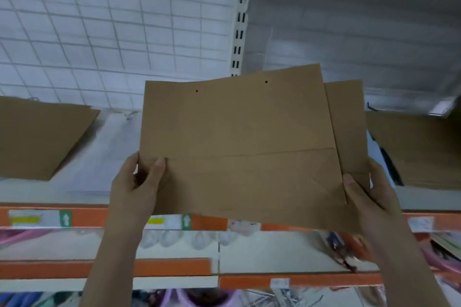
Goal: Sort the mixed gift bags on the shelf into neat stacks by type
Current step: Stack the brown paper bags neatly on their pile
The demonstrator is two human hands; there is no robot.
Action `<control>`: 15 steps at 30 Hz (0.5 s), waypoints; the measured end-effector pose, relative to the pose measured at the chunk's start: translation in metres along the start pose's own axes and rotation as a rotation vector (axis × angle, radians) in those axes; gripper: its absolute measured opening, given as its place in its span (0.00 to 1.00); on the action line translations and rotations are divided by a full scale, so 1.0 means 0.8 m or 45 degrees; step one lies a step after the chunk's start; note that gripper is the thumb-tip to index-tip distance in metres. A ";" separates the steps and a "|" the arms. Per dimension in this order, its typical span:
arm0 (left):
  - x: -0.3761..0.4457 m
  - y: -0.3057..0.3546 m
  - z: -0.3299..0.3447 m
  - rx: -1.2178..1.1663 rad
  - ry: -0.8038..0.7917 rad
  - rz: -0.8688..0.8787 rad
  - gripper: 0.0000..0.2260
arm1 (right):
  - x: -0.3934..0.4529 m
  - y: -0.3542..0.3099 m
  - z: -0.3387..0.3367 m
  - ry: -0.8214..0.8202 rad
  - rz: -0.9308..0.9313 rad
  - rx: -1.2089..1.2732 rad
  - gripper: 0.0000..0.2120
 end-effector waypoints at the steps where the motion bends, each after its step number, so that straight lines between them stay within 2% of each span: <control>1: -0.012 0.000 0.018 0.003 0.001 -0.006 0.05 | 0.002 0.007 -0.020 0.002 0.015 -0.004 0.16; 8: -0.050 0.018 0.096 0.093 -0.004 0.010 0.05 | 0.016 0.040 -0.096 -0.037 0.103 0.025 0.19; 12: -0.045 0.019 0.126 0.099 -0.038 0.051 0.06 | 0.034 0.052 -0.116 0.037 0.181 0.082 0.16; 15: -0.038 0.018 0.153 0.063 -0.068 0.058 0.06 | 0.048 0.063 -0.135 0.078 0.238 0.019 0.18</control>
Point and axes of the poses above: each hand's wrist, its own x-axis towards the middle knuckle, its own z-axis out of the palm, y = z × x, the point moved 1 cm from there along x, towards the middle knuckle, and after that the axes turned 11 degrees about -x, right-handed, at the moved point
